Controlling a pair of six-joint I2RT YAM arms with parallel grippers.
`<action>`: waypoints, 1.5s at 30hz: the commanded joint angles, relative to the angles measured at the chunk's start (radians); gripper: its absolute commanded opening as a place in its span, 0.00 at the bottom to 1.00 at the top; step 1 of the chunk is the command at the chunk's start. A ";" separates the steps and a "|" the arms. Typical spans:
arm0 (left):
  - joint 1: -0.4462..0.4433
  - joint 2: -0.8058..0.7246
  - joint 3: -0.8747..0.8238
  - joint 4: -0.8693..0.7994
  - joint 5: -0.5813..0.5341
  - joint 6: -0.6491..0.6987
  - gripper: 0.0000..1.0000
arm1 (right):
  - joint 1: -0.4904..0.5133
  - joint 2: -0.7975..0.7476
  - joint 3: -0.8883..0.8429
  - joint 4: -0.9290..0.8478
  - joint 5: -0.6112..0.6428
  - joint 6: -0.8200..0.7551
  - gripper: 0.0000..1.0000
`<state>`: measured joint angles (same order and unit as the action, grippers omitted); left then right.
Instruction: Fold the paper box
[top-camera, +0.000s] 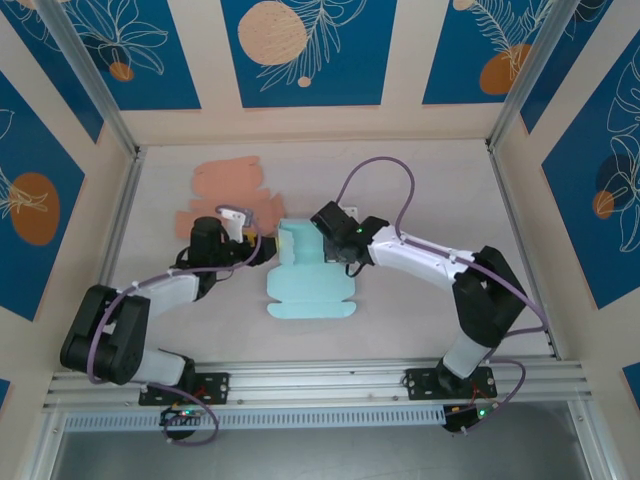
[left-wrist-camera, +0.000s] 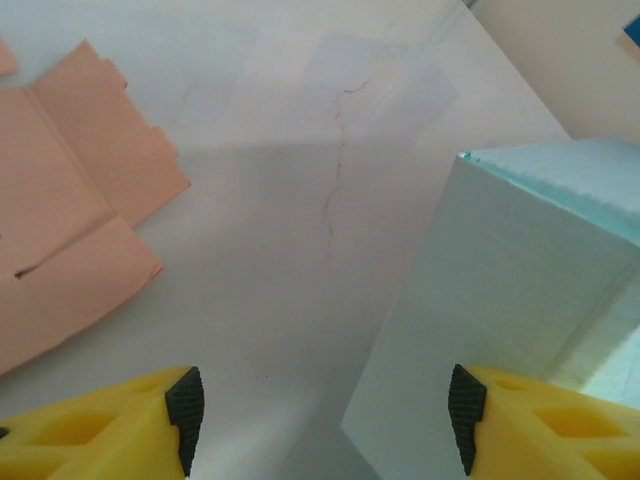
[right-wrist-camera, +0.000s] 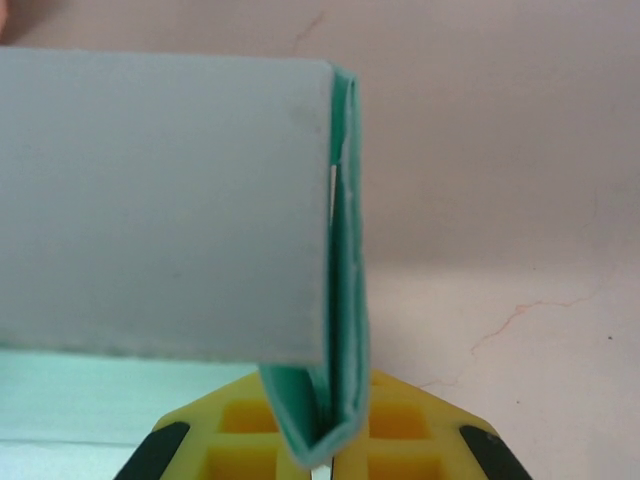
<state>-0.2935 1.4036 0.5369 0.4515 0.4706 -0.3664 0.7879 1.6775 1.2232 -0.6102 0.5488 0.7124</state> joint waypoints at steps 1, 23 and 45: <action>-0.026 -0.004 0.056 -0.051 -0.008 -0.096 0.65 | -0.027 0.059 0.089 -0.134 -0.148 -0.018 0.00; -0.055 -0.011 0.013 -0.307 -0.071 -0.241 0.44 | -0.087 0.290 0.268 -0.327 -0.328 -0.111 0.00; -0.099 -0.002 0.020 -0.251 -0.049 -0.252 0.36 | -0.073 0.307 0.299 -0.326 -0.317 -0.122 0.00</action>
<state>-0.3660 1.3888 0.5369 0.1753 0.4034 -0.6228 0.7033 1.9617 1.5036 -0.9360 0.2577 0.6075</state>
